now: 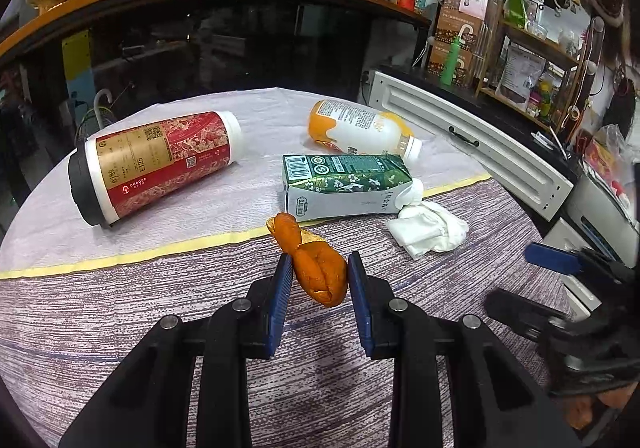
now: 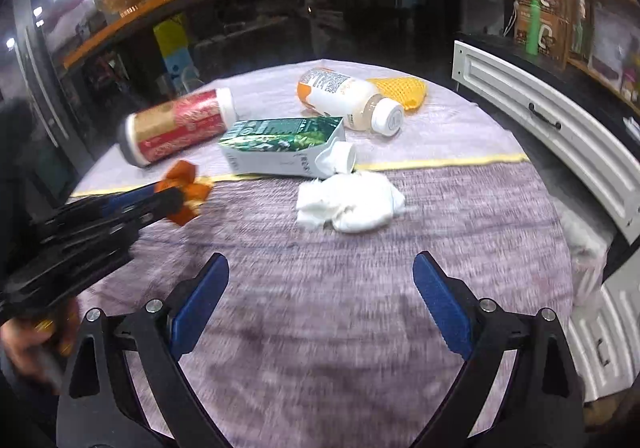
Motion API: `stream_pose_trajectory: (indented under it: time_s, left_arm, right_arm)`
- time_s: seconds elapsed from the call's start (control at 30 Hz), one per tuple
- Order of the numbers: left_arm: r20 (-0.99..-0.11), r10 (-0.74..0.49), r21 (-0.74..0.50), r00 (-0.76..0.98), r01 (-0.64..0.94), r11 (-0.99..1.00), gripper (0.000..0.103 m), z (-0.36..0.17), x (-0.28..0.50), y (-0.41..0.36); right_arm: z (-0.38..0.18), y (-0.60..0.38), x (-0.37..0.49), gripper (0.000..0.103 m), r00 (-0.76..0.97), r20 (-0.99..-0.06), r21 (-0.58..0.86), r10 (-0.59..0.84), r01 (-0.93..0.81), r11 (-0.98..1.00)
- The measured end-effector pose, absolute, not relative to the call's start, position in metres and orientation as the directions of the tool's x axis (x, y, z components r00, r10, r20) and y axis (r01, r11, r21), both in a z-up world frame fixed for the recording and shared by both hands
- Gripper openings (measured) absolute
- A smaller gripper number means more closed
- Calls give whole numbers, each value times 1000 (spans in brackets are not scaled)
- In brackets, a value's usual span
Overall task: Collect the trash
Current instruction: 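Grasp the white tissue with the right gripper while the left gripper holds the peel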
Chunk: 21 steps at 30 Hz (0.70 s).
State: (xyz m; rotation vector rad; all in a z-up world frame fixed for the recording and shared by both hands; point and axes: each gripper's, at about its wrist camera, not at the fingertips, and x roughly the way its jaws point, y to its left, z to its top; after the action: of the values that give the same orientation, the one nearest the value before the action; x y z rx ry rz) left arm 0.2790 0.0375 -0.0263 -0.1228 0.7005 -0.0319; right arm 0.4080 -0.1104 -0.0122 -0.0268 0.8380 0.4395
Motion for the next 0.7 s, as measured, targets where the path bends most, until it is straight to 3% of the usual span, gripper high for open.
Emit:
stream_pose_trajectory:
  time_s: [0.3,0.37,0.57,0.7]
  left_arm:
    - [-648,-97,-148,755,0,989,29,-29,278,37]
    - [-655,-98,-149,749,-1,989,29,-31,279,37]
    - [-667,-98,-136,739,8,991,29,-33,280,33]
    - [-668,-98,-127,737,16,992,29,-34,280,31]
  right_arm:
    - [-36,-87,468,88,537,-788,114,300,-352,929]
    - [-41,-84,475,68,520,-803,110,290,-349,931]
    - [-44,-94,475,25,524,-803,118,282,-324,939]
    - [-43,-108,464,15,526,-792,156,311,-318,935]
